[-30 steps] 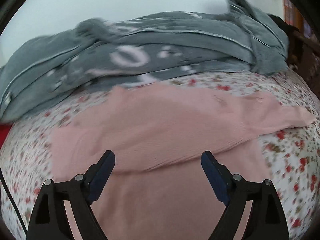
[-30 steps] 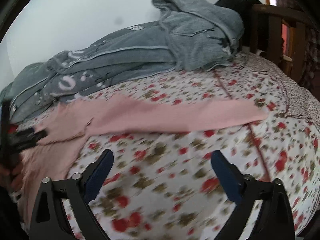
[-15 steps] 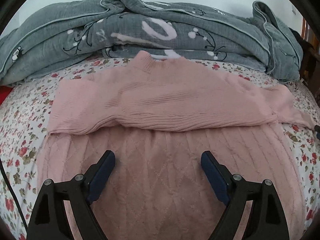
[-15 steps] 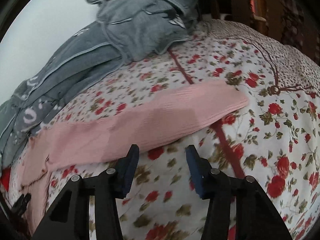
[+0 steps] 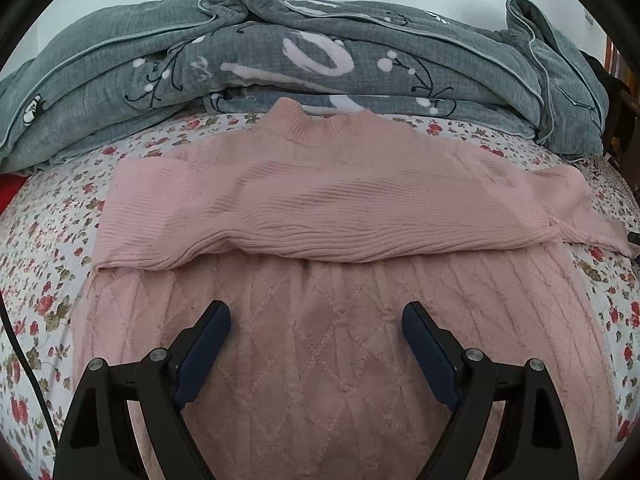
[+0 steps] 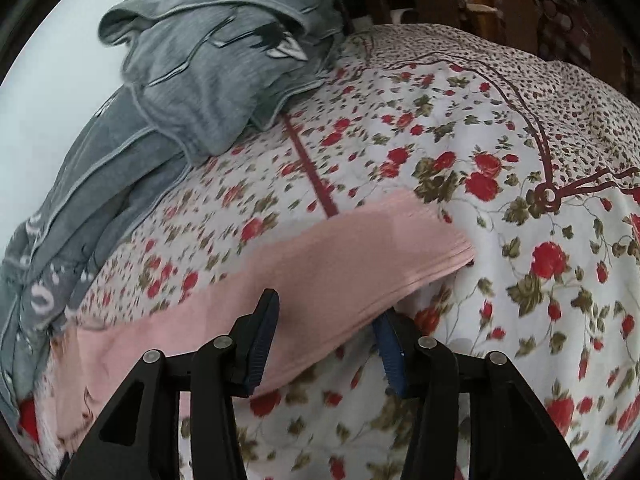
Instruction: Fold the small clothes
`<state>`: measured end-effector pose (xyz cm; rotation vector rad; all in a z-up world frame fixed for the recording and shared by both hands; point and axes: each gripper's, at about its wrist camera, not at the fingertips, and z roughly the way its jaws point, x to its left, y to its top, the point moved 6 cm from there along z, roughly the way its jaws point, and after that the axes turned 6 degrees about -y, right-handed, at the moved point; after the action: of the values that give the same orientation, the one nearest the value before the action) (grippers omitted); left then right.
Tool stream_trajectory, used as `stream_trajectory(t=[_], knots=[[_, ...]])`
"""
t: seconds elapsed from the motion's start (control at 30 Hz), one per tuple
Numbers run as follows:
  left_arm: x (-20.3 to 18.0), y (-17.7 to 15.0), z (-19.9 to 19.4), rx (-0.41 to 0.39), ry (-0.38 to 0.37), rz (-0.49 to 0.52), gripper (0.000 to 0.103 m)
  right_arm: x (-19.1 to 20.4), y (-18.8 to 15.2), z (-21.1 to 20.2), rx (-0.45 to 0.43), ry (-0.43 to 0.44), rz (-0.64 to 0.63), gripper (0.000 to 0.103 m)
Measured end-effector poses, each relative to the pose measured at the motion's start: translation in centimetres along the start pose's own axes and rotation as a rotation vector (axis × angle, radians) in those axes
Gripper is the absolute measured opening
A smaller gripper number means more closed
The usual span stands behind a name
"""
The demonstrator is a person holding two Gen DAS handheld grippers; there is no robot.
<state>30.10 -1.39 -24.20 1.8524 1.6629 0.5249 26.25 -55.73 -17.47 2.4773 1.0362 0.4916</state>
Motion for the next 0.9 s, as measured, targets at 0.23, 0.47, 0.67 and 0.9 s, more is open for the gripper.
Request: stream_trajectory(t=[0.23,0.47,0.67,0.9], knots=[[0.0,0.1,-0.1,-0.001,-0.006,-0.005,0.088,1.7,0.8,-3.4,-0.148,-0.08,-0.119,0.007],[1.1,0.5,-1.7,-0.044,0.001,-0.064,0.087,12.8,-0.6,-10.8,-0.352,-0.082,-0.428,0.006],[4.1,0.9,-7.0,-0.126,0.013,-0.087,0.087,23.2,-5.0,-14.9,-0.416,0.014,-0.594,0.006],[11.7,-1.1,-11.5,-0.152,0.121,-0.136,0.087,31.4,-10.3,-17.6,-0.402,0.124,-0.669,0.006]])
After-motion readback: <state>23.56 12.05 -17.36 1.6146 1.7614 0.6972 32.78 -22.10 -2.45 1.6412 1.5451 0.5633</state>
